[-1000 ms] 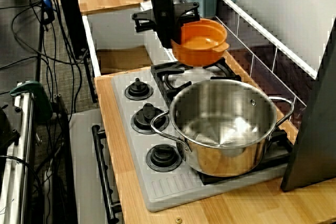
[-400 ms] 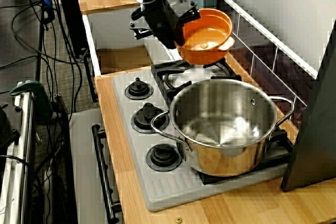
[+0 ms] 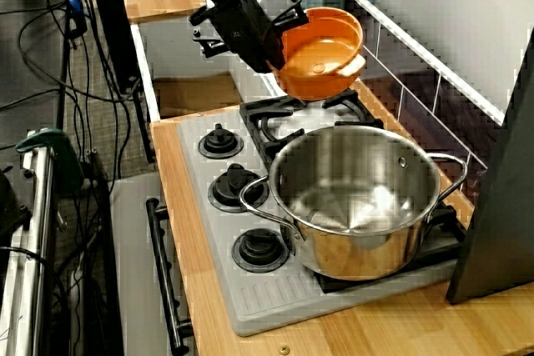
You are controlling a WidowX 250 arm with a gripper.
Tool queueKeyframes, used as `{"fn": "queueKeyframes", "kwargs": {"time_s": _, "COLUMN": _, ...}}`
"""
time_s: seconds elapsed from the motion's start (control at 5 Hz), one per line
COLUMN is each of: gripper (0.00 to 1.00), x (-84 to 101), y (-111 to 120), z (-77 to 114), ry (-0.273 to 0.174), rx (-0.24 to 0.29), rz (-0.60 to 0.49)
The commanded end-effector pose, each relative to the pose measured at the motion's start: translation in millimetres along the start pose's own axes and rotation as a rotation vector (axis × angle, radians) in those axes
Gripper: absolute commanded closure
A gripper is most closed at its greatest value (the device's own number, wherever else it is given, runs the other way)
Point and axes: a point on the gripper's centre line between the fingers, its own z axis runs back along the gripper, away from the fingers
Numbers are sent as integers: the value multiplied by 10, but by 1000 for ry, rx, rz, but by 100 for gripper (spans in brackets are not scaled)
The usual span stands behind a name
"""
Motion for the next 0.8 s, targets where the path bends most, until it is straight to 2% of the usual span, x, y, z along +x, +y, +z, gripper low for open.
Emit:
{"fn": "queueKeyframes", "kwargs": {"time_s": 0.0, "gripper": 100, "x": 54, "y": 12, "z": 310, "ry": 72, "rx": 150, "rz": 10}}
{"fn": "queueKeyframes", "kwargs": {"time_s": 0.2, "gripper": 100, "x": 141, "y": 14, "z": 311, "ry": 182, "rx": 218, "rz": 55}}
{"fn": "queueKeyframes", "kwargs": {"time_s": 0.4, "gripper": 100, "x": 180, "y": 26, "z": 277, "ry": 199, "rx": 221, "rz": 54}}
{"fn": "queueKeyframes", "kwargs": {"time_s": 0.6, "gripper": 100, "x": 186, "y": 16, "z": 292, "ry": 189, "rx": 231, "rz": 43}}
